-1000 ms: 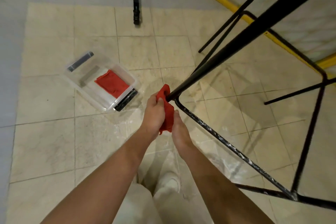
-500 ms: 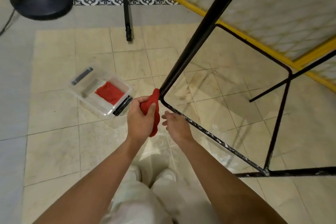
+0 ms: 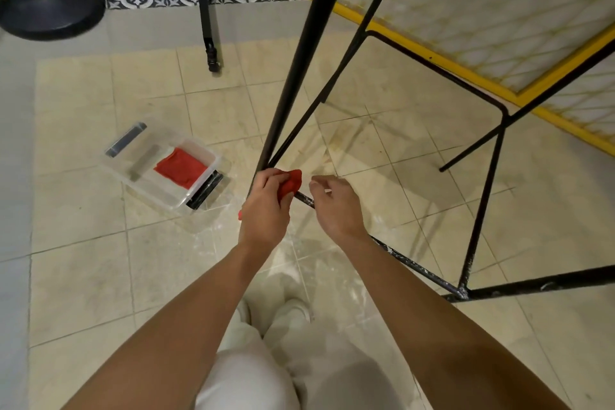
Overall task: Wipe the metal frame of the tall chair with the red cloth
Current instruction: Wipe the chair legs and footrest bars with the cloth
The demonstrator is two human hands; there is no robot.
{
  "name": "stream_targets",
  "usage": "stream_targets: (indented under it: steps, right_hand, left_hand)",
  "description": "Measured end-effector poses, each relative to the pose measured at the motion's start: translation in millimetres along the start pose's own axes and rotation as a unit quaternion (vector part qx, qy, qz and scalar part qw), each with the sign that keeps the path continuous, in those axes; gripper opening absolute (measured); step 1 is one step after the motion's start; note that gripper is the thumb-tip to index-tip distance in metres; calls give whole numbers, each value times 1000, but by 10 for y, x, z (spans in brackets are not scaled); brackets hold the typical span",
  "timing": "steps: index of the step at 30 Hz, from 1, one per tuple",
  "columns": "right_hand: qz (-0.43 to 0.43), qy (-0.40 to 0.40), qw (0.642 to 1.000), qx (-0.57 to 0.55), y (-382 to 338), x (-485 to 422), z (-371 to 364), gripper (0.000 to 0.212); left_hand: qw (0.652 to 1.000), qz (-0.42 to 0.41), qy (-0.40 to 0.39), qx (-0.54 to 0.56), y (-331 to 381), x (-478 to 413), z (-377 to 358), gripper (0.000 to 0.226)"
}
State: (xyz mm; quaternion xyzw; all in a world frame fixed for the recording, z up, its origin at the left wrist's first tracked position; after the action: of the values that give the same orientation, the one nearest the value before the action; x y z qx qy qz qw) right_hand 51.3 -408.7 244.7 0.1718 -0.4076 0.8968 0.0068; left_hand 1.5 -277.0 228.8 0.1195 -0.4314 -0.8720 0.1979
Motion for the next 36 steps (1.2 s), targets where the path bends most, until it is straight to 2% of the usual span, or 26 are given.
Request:
stream_targets:
  steps: [3,6,8,11,14,17,24,27,32,36]
  right_hand:
    - [-12,4,1000,4,94,-36,56,31]
    - [-22,5,1000,-2,148,-30,76,30]
    - [-22,3,1000,-1,157,-24,68,31]
    - [-16,4,1000,11,185,0,79,31]
    - [-17,5,1000,7,234,23,140,32]
    - [-29,10,999,-7,314,42,228,33]
    - [-47,10,999,-13,462,63,281,32]
    - [-49,13,999,-18,476,57,273,33]
    - [-46,14,998,-34,445,68,251,31]
    - [-43,16,998,-41,450,85,248,31]
  left_hand:
    - [999,7,-33,-2,47,5,-159,30]
    - [991,-45,-120,-42,190,40,-395,28]
    - [987,-54,-140,-55,205,49,-451,27]
    - [985,-63,-141,-78,199,63,-453,28]
    - [988,-51,-109,-99,120,-26,-363,30]
    - [985,-47,-106,-131,-13,-131,-306,42]
    - [991,-5,-71,-114,47,-111,-308,31]
    - [988,14,-104,-112,95,-62,-370,32]
    - [984,-17,-143,-101,155,34,-461,31]
    - [975,-37,-166,-144,75,-100,-378,34]
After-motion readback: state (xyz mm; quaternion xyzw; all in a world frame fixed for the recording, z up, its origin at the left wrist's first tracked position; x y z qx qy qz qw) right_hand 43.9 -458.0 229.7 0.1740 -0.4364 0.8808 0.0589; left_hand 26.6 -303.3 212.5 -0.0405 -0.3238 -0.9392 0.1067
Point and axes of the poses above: each hand's wrist, its own x-axis away from the middle knuckle, its own z-axis out of the back of the hand, y = z × x, the point moved 9 cm from there along -x, towards the middle knuckle, and after that the axes turned 2 degrees about y, right-handed, at the moved point
